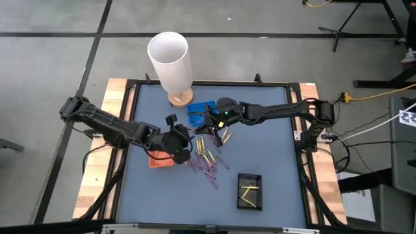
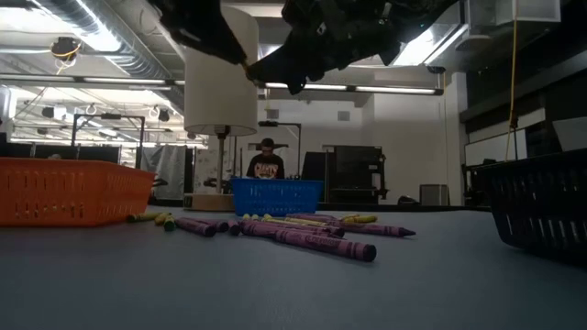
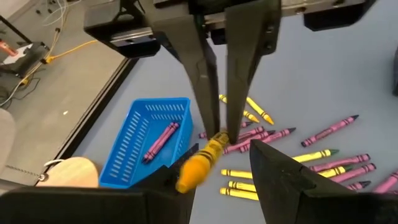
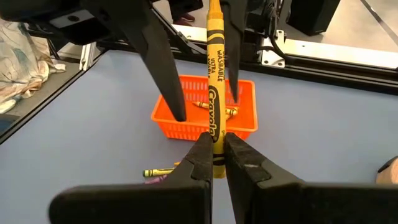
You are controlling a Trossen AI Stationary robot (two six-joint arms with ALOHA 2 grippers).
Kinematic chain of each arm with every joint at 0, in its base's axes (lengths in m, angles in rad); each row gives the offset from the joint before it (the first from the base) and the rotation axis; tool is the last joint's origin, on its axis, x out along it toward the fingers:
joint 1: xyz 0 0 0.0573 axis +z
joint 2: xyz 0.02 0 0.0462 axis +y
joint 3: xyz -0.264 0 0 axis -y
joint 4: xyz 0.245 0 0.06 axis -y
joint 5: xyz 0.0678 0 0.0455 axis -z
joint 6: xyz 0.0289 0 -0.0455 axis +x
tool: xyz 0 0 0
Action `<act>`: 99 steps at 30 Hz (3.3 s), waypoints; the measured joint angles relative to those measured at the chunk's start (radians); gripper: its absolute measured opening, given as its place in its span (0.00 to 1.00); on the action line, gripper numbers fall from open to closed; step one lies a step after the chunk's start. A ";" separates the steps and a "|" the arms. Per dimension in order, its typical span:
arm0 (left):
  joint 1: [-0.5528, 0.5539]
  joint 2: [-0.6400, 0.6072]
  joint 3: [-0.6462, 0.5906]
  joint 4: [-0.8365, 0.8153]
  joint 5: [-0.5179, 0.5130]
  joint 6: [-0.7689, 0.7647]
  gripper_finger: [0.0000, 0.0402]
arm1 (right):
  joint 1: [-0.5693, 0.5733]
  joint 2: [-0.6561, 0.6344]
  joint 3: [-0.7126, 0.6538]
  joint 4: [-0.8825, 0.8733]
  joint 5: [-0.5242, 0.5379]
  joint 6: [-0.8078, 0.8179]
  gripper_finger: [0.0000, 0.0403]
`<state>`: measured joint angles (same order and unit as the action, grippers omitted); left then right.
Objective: Sort crayons
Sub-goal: Put the yellow crayon into the orange bin
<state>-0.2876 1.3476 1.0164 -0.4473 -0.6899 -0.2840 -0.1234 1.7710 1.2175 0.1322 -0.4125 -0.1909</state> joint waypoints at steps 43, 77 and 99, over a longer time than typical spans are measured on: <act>0.026 0.000 0.000 0.010 0.005 0.011 0.03 | 0.000 -0.001 0.000 -0.001 0.000 0.019 0.17; -0.034 0.000 0.000 -0.644 0.467 -0.181 0.03 | 0.000 -0.001 0.000 -0.535 0.090 0.082 0.39; -0.061 0.000 0.000 -0.636 0.467 -0.186 0.32 | -0.001 -0.001 -0.002 -0.751 0.313 -0.058 0.39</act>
<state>-0.3485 1.3472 1.0164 -1.0836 -0.2226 -0.4698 -0.1246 1.7699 1.2160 -0.6186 -0.0994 -0.2490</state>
